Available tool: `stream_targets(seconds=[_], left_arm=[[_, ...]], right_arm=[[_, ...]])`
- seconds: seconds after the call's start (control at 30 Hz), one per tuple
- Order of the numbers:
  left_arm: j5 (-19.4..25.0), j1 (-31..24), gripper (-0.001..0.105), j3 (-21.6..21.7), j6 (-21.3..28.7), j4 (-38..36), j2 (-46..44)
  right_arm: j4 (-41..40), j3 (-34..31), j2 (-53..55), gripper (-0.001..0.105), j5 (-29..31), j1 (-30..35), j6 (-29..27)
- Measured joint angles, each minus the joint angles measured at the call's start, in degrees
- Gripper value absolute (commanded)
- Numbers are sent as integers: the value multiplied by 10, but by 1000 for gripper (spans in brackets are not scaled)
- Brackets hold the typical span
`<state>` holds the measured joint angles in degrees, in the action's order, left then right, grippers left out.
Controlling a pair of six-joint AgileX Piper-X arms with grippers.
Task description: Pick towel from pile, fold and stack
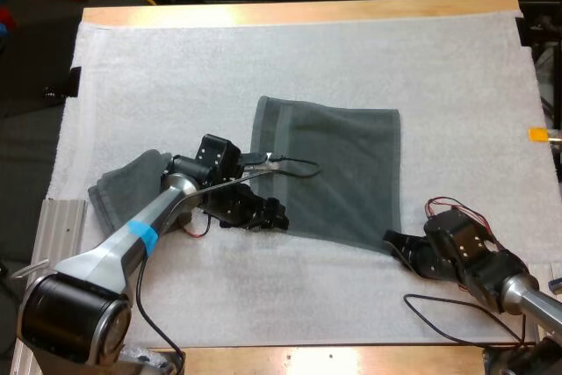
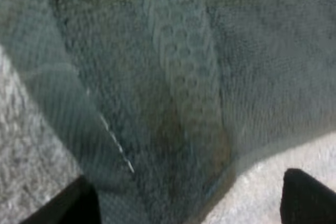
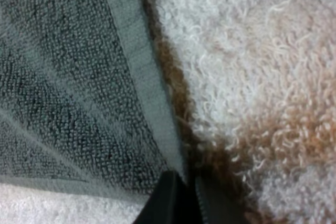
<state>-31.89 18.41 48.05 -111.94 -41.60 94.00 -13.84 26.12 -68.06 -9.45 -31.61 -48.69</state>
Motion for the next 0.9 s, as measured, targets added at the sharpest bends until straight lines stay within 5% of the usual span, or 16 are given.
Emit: stream_targets(seconds=[0.23,0.43,0.9], left_arm=[[1,-1,42,0,0,1,8],[-3,1,1,-5,28,-7,13],[-7,5,0,-8,77,-93,-100]], right_arm=[[-1,0,0,1,0,0,-12],[-2,0,0,1,-20,0,-72],[-174,112,26,1,12,0,-221]])
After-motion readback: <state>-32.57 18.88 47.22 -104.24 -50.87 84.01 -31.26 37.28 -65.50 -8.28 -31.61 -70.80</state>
